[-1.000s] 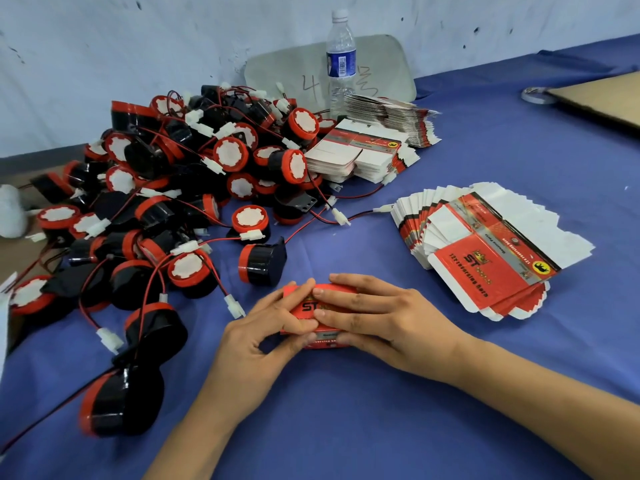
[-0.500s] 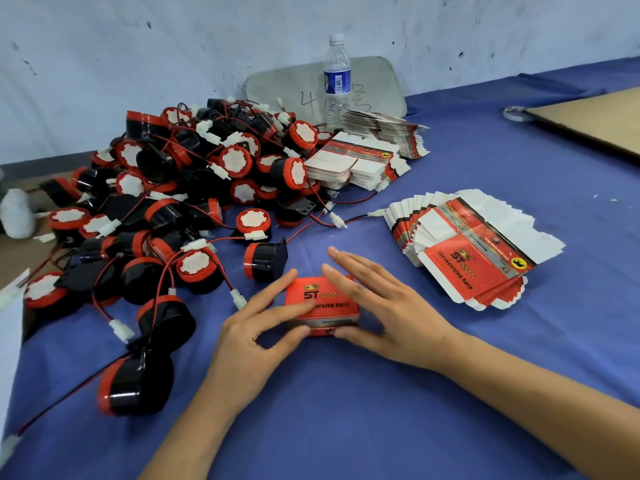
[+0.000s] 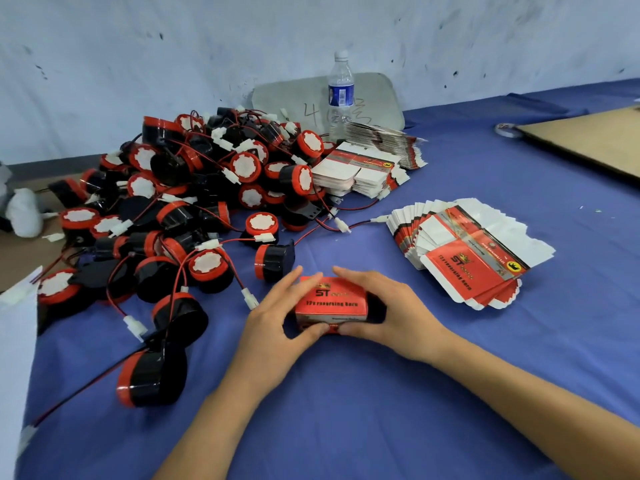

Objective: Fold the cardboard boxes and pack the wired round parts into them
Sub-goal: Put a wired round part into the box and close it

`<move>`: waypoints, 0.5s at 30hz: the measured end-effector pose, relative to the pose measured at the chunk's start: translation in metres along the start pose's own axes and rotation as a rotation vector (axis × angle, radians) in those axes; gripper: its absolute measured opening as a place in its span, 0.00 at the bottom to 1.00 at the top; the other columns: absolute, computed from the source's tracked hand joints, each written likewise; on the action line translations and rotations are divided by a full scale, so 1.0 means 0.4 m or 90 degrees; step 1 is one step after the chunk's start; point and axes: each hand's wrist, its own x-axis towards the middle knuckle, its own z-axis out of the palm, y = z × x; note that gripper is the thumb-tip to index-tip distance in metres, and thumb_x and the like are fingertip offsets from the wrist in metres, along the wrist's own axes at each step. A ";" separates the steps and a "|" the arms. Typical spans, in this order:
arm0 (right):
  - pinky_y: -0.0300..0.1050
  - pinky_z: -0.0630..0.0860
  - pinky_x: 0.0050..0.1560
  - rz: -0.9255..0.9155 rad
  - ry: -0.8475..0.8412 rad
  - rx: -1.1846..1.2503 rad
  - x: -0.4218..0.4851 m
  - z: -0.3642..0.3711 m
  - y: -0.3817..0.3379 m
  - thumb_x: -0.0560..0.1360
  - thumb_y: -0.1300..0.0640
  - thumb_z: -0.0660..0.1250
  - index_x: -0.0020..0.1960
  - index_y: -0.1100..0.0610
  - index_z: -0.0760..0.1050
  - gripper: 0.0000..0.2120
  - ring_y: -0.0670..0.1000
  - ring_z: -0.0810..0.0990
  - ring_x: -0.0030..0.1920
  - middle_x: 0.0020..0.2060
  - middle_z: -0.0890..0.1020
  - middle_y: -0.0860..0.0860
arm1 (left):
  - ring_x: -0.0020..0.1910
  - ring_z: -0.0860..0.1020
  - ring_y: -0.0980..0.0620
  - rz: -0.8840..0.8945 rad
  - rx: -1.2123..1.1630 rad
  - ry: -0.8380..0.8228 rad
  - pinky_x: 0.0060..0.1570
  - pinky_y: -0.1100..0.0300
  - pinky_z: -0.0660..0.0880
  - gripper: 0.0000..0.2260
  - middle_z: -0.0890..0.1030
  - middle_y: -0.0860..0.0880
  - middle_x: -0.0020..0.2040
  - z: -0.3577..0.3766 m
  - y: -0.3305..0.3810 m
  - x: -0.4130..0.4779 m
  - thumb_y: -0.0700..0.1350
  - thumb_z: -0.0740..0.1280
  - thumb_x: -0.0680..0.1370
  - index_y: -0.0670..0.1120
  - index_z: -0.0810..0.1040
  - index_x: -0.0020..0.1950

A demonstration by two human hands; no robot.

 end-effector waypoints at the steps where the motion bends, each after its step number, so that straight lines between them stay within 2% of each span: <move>1: 0.40 0.75 0.59 0.051 0.013 0.115 0.000 -0.005 -0.005 0.68 0.58 0.78 0.65 0.44 0.72 0.29 0.44 0.78 0.58 0.59 0.80 0.47 | 0.66 0.67 0.71 -0.007 -0.011 -0.006 0.64 0.74 0.63 0.30 0.71 0.63 0.68 -0.002 0.001 -0.001 0.49 0.76 0.71 0.65 0.67 0.68; 2: 0.40 0.77 0.54 0.101 0.046 0.265 -0.001 -0.016 -0.016 0.68 0.59 0.77 0.62 0.45 0.76 0.25 0.46 0.81 0.54 0.54 0.83 0.49 | 0.64 0.69 0.70 -0.016 -0.037 -0.007 0.61 0.77 0.62 0.32 0.74 0.65 0.66 -0.004 0.006 -0.003 0.53 0.75 0.70 0.64 0.65 0.70; 4: 0.43 0.81 0.44 0.224 0.114 0.624 0.000 -0.043 -0.031 0.68 0.56 0.74 0.59 0.52 0.78 0.20 0.51 0.84 0.47 0.48 0.84 0.52 | 0.61 0.74 0.66 -0.030 -0.085 -0.004 0.56 0.77 0.66 0.34 0.74 0.68 0.63 -0.005 0.012 -0.012 0.57 0.75 0.70 0.65 0.62 0.72; 6: 0.45 0.81 0.37 0.324 0.164 0.943 0.001 -0.073 -0.038 0.69 0.49 0.70 0.61 0.54 0.77 0.22 0.53 0.84 0.44 0.49 0.84 0.53 | 0.59 0.75 0.64 -0.011 -0.086 -0.002 0.55 0.74 0.68 0.32 0.73 0.70 0.64 -0.009 0.023 -0.020 0.57 0.72 0.72 0.66 0.62 0.72; 7: 0.44 0.82 0.37 0.319 0.194 1.055 -0.006 -0.098 -0.043 0.69 0.48 0.68 0.61 0.55 0.77 0.22 0.54 0.83 0.43 0.51 0.82 0.54 | 0.58 0.76 0.63 -0.002 -0.081 -0.005 0.55 0.74 0.69 0.30 0.74 0.69 0.63 -0.005 0.028 -0.020 0.57 0.72 0.73 0.66 0.63 0.71; 9: 0.44 0.82 0.38 0.249 0.232 1.198 -0.023 -0.140 -0.057 0.70 0.48 0.66 0.61 0.58 0.76 0.22 0.56 0.83 0.42 0.53 0.79 0.55 | 0.56 0.77 0.63 -0.003 -0.083 -0.002 0.54 0.73 0.70 0.26 0.77 0.67 0.60 -0.005 0.030 -0.024 0.56 0.68 0.73 0.65 0.66 0.70; 12: 0.49 0.83 0.40 0.073 0.282 1.377 -0.090 -0.196 -0.065 0.69 0.53 0.67 0.60 0.61 0.73 0.22 0.60 0.82 0.40 0.50 0.76 0.57 | 0.50 0.79 0.65 -0.017 -0.096 -0.001 0.51 0.74 0.71 0.20 0.82 0.62 0.54 0.009 0.027 -0.023 0.51 0.64 0.73 0.62 0.73 0.65; 14: 0.52 0.82 0.41 -0.009 0.354 1.435 -0.139 -0.224 -0.067 0.67 0.54 0.68 0.59 0.63 0.73 0.23 0.61 0.81 0.41 0.49 0.77 0.58 | 0.48 0.81 0.65 -0.034 -0.089 0.001 0.50 0.75 0.71 0.17 0.83 0.64 0.51 0.011 0.023 -0.027 0.50 0.62 0.75 0.60 0.76 0.63; 15: 0.52 0.82 0.42 -0.039 0.425 1.413 -0.170 -0.245 -0.061 0.68 0.52 0.69 0.59 0.63 0.73 0.23 0.60 0.82 0.43 0.49 0.79 0.58 | 0.47 0.81 0.65 -0.033 -0.090 0.000 0.50 0.75 0.71 0.16 0.83 0.64 0.50 0.018 0.022 -0.023 0.50 0.61 0.76 0.60 0.76 0.62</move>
